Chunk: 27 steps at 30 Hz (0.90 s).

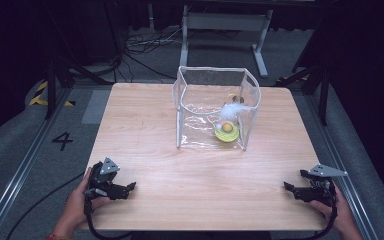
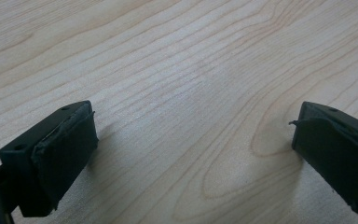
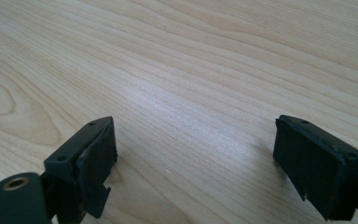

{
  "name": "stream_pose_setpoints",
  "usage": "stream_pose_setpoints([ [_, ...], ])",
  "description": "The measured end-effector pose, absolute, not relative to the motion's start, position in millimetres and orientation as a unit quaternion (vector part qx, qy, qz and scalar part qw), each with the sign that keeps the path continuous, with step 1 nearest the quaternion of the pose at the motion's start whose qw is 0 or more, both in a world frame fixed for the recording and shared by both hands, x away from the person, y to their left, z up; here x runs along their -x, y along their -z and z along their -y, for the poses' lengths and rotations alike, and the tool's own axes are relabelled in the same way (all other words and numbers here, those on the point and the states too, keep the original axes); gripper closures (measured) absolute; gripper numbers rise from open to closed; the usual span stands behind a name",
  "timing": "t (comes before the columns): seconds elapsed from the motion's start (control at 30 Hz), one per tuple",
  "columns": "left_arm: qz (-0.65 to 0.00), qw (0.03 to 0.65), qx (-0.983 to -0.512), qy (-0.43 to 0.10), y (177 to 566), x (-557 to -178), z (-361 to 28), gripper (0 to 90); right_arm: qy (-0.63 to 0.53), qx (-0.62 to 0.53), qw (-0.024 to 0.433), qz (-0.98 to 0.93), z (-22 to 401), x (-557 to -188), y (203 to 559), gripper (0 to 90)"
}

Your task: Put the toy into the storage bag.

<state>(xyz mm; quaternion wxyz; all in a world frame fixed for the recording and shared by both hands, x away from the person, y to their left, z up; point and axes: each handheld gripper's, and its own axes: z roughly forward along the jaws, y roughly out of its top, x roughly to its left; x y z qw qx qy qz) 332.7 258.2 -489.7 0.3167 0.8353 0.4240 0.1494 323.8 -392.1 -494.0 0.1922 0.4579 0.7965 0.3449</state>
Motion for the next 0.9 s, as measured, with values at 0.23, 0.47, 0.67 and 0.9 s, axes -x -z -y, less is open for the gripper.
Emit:
stream_pose_setpoints([
  [0.23, -0.424, 0.317, -0.835, -0.149, 489.7, -332.7, -258.2, 0.2, -0.338, -0.472, 0.194, -0.791, 391.3, -325.3, 494.6, 7.0],
  [0.47, -0.423, 0.316, -0.836, -0.151, 489.7, -333.3, -258.2, 0.0, -0.335, -0.476, 0.196, -0.789, 391.2, -325.8, 494.8, 5.4],
  [0.67, -0.422, 0.315, -0.836, -0.151, 489.5, -333.3, -258.3, 0.0, -0.333, -0.479, 0.196, -0.788, 391.1, -326.4, 495.0, 3.8],
  [0.9, -0.423, 0.316, -0.836, -0.151, 489.7, -333.3, -258.2, 0.1, -0.332, -0.482, 0.195, -0.787, 390.9, -326.6, 495.0, 3.2],
])
